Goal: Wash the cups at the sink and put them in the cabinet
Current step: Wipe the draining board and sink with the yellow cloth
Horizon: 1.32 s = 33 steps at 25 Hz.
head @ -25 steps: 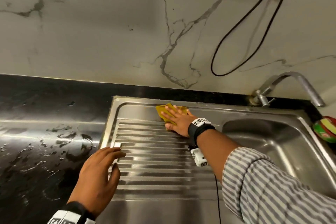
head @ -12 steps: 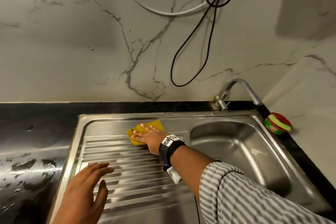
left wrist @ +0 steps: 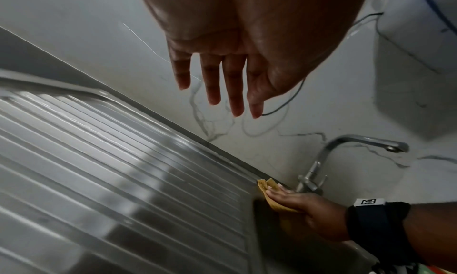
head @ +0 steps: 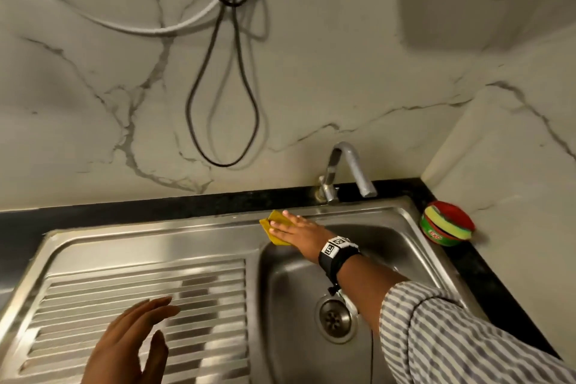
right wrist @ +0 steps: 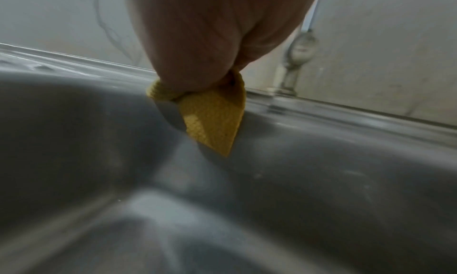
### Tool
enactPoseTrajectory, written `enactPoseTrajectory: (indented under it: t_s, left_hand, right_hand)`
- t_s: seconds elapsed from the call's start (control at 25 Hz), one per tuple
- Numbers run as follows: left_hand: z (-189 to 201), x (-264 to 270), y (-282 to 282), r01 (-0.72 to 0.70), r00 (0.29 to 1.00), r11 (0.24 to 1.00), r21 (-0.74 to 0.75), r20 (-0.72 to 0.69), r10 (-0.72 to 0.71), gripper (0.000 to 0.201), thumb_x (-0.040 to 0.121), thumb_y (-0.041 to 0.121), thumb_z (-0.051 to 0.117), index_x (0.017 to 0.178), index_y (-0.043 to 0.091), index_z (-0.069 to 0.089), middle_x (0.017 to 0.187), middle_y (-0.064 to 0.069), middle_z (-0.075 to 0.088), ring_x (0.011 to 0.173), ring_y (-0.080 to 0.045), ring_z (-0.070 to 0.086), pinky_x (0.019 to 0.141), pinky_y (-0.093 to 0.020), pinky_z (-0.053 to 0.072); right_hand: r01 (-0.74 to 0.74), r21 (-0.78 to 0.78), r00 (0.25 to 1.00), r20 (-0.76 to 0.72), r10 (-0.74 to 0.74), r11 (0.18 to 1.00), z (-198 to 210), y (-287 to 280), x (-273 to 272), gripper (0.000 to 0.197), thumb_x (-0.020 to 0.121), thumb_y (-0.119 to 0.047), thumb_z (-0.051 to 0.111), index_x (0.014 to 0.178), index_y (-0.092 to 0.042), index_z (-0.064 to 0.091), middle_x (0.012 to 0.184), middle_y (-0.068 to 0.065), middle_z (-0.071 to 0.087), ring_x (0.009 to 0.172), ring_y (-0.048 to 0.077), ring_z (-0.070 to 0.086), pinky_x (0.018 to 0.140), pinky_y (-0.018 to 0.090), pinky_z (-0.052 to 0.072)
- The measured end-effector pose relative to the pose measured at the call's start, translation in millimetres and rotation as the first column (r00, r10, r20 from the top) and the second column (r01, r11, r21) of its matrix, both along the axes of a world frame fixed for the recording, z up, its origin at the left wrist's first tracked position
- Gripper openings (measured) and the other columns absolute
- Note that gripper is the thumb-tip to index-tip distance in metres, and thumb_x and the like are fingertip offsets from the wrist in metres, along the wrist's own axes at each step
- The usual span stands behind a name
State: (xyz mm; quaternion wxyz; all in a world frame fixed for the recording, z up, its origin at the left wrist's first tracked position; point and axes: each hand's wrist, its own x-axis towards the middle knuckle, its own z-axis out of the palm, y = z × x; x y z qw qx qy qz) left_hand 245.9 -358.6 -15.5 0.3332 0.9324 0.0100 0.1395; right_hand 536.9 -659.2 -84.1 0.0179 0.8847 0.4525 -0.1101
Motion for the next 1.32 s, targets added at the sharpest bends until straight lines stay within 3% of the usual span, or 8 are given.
enactPoseTrajectory:
  t_s: [0.2,0.4,0.56,0.76,0.88,0.96,1.04,1.32]
  left_hand:
    - [14,39,-112,0.005,0.999,0.999,0.048,0.044,-0.007,0.038,0.08,0.036,0.042,0.102,0.035,0.072,0.117,0.025,0.062,0.109,-0.002,0.053,0.087,-0.023,0.045]
    - [24,68,-169,0.043,0.999,0.997,0.071,0.001,-0.043,0.042,0.082,0.037,0.04,0.108,0.032,0.072,0.118,0.013,0.068,0.113,-0.014,0.06,0.093,-0.038,0.051]
    - [21,84,-195,0.098,0.994,0.987,0.131,-0.063,-0.091,0.044,0.081,0.034,0.04,0.111,0.027,0.071,0.119,0.006,0.069,0.115,-0.021,0.062,0.101,-0.045,0.05]
    - [10,100,-204,0.175,0.966,0.943,0.284,-0.235,-0.108,0.049,0.08,0.035,0.037,0.118,0.029,0.068,0.125,0.007,0.066,0.126,-0.023,0.055,0.107,-0.05,0.044]
    - [12,103,-207,0.172,0.959,0.937,0.305,-0.27,-0.088,0.047,0.08,0.029,0.042,0.119,0.028,0.068,0.128,0.007,0.065,0.129,-0.021,0.052,0.11,-0.048,0.041]
    - [13,103,-209,0.178,0.956,0.934,0.309,-0.279,-0.09,0.044,0.081,0.027,0.046,0.119,0.027,0.067,0.129,0.005,0.065,0.129,-0.023,0.052,0.11,-0.049,0.04]
    - [11,102,-210,0.191,0.951,0.93,0.315,-0.292,-0.097,0.039,0.084,0.022,0.052,0.12,0.025,0.067,0.129,0.003,0.065,0.129,-0.025,0.053,0.11,-0.05,0.041]
    - [-1,99,-214,0.201,0.941,0.939,0.28,-0.323,-0.105,0.038,0.084,0.014,0.062,0.119,0.026,0.068,0.128,0.002,0.065,0.128,-0.026,0.054,0.109,-0.051,0.042]
  right_hand:
    - [0.101,0.158,0.994,0.03,-0.107,0.982,-17,-109,18,0.072,0.093,0.009,0.04,0.157,-0.021,0.025,0.166,-0.004,0.017,0.154,0.031,0.005,0.125,0.045,0.012]
    - [0.37,0.318,0.923,-0.017,-0.385,0.873,-28,-193,24,0.059,0.081,0.005,0.039,0.136,-0.007,0.06,0.144,0.012,0.056,0.137,0.048,0.044,0.112,0.054,0.039]
    - [0.584,0.28,0.794,-0.002,-0.608,0.762,-18,-208,37,0.041,0.088,-0.005,0.051,0.128,-0.005,0.062,0.136,0.017,0.058,0.132,0.037,0.05,0.112,0.037,0.034]
    - [0.832,0.434,0.495,-0.3,-0.815,0.346,-15,-174,46,0.046,0.1,-0.016,0.044,0.146,-0.008,0.045,0.135,0.013,0.059,0.125,0.031,0.055,0.108,0.04,0.04]
    - [0.765,0.221,0.641,-0.181,-0.745,0.605,-15,-135,30,0.082,0.09,-0.008,0.054,0.158,-0.005,0.008,0.164,0.02,0.013,0.152,0.039,0.012,0.123,0.05,0.013]
    - [0.496,0.172,0.868,-0.081,-0.49,0.851,-24,-116,17,0.082,0.091,-0.007,0.05,0.159,-0.009,0.004,0.168,0.013,0.002,0.154,0.033,-0.001,0.126,0.045,0.004]
    - [0.236,0.108,0.971,0.007,-0.238,0.966,-31,-125,20,0.073,0.096,-0.001,0.038,0.159,-0.013,0.005,0.168,0.005,-0.002,0.155,0.028,-0.004,0.126,0.04,-0.001]
    - [0.599,-0.033,0.801,0.022,-0.599,0.8,-29,-189,8,0.067,0.1,0.004,0.026,0.157,-0.003,-0.008,0.165,0.015,-0.018,0.153,0.035,-0.015,0.125,0.047,-0.002]
